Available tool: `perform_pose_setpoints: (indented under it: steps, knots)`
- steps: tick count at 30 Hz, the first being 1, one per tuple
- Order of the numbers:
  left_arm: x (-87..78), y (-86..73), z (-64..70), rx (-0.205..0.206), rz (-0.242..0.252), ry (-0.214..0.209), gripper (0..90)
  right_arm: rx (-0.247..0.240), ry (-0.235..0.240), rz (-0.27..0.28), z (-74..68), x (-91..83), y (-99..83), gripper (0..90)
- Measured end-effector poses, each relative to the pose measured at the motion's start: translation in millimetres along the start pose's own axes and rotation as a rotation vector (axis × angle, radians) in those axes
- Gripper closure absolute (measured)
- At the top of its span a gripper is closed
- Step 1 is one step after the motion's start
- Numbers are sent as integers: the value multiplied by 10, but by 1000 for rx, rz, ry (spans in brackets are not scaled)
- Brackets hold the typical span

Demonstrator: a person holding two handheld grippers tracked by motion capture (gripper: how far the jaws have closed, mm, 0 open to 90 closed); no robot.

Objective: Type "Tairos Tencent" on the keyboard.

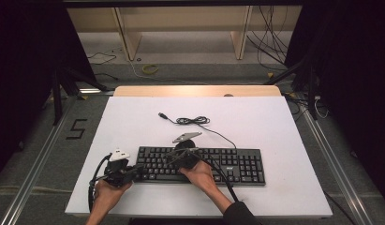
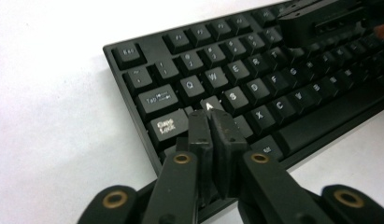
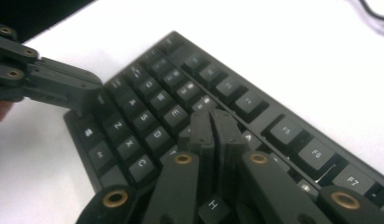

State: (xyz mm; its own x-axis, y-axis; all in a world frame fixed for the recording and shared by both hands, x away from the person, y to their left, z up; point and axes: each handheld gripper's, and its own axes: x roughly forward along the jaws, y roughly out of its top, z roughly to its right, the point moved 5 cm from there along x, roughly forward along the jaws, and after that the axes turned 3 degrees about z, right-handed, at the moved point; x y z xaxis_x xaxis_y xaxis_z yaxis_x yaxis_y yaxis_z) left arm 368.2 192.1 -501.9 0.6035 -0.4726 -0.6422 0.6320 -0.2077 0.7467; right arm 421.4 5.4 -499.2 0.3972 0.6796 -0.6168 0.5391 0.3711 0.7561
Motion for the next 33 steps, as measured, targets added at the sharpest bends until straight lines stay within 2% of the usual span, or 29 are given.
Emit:
perform_pose_setpoints:
  steps: [6, 13, 19, 25, 29, 33]
  knots:
    - [-30, 36, 8, -5, 29, -8, 789, 3, 24, 25, -15, -83, 32, 845]
    - [-38, 65, 9, -24, 45, -17, 658, 10, 58, 48, -7, -171, 25, 709]
    - [-41, 102, 20, -24, 54, -13, 568, 15, 74, 59, 5, -248, -6, 599]
    - [-25, 146, 40, -29, 63, -10, 472, 15, 80, 72, 19, -334, -46, 538]
    - [-16, 188, 47, -27, 70, -9, 431, 12, 86, 86, 22, -398, -79, 516]
    - [18, 216, 61, -23, 72, -15, 432, 9, 85, 92, 35, -460, -123, 485]
